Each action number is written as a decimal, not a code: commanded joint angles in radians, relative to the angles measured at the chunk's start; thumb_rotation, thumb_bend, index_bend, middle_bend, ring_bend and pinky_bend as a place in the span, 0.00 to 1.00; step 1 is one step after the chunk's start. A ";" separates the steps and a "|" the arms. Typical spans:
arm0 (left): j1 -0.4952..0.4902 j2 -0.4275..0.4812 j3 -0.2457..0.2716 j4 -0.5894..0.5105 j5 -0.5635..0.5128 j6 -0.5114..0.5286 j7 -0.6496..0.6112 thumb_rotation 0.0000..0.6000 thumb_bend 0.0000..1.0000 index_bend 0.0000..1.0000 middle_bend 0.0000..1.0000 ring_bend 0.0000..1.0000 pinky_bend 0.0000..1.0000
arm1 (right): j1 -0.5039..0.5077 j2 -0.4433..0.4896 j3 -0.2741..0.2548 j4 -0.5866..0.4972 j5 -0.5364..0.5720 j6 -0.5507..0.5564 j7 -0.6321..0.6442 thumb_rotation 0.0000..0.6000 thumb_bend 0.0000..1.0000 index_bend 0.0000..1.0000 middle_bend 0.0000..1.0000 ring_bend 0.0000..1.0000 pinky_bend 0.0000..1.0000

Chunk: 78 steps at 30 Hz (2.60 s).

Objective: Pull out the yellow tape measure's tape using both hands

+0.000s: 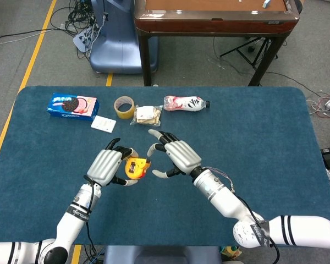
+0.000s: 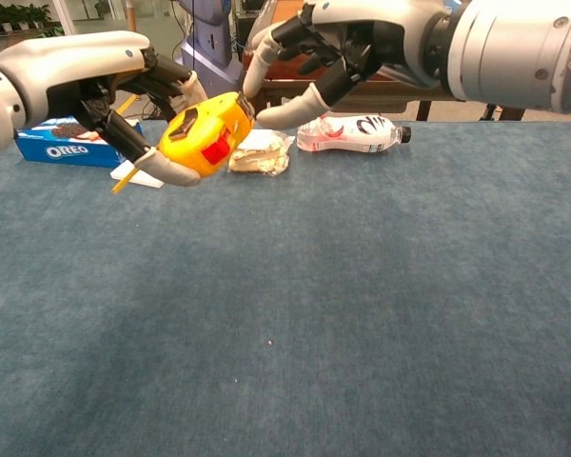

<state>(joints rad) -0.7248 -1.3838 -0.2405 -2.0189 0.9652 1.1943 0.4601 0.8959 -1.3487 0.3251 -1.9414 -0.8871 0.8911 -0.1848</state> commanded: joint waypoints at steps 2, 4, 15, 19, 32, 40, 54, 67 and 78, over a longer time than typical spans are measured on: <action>-0.002 0.001 0.001 -0.001 -0.001 0.000 0.000 1.00 0.11 0.53 0.51 0.31 0.04 | 0.007 -0.004 -0.002 0.002 0.004 0.002 0.004 1.00 0.33 0.38 0.04 0.00 0.00; -0.003 0.001 0.001 -0.003 -0.001 0.002 0.000 1.00 0.11 0.53 0.51 0.31 0.04 | 0.012 -0.006 -0.003 0.003 0.006 0.003 0.005 1.00 0.33 0.38 0.04 0.00 0.00; -0.008 0.004 0.003 -0.005 -0.006 0.005 -0.002 1.00 0.11 0.53 0.51 0.31 0.04 | 0.032 -0.012 -0.015 0.009 0.024 -0.001 0.015 1.00 0.33 0.38 0.04 0.00 0.00; -0.010 0.003 0.004 -0.004 -0.007 0.007 -0.002 1.00 0.11 0.53 0.51 0.30 0.04 | 0.038 -0.014 -0.021 0.010 0.027 -0.004 0.018 1.00 0.33 0.38 0.04 0.00 0.00; -0.013 0.001 0.008 0.019 -0.020 0.003 -0.008 1.00 0.11 0.53 0.51 0.30 0.04 | 0.042 -0.008 -0.033 0.015 0.032 0.004 0.027 1.00 0.33 0.46 0.07 0.00 0.00; -0.015 0.003 0.008 0.030 -0.026 0.003 -0.010 1.00 0.11 0.53 0.51 0.30 0.04 | 0.041 -0.002 -0.038 0.016 0.035 0.010 0.031 1.00 0.33 0.52 0.11 0.00 0.00; -0.021 0.001 0.006 0.029 -0.029 0.005 -0.007 1.00 0.11 0.53 0.51 0.30 0.04 | 0.043 -0.006 -0.043 0.023 0.041 0.024 0.029 1.00 0.37 0.55 0.13 0.00 0.00; -0.025 0.002 0.006 0.031 -0.032 0.001 -0.011 1.00 0.11 0.53 0.51 0.30 0.04 | 0.048 -0.008 -0.045 0.027 0.055 0.028 0.024 1.00 0.37 0.59 0.16 0.00 0.00; -0.027 0.000 0.006 0.041 -0.036 -0.005 -0.020 1.00 0.11 0.53 0.51 0.30 0.04 | 0.053 -0.016 -0.047 0.036 0.069 0.033 0.016 1.00 0.37 0.63 0.20 0.00 0.00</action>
<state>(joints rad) -0.7517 -1.3834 -0.2344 -1.9780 0.9293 1.1895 0.4396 0.9487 -1.3644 0.2779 -1.9060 -0.8182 0.9231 -0.1686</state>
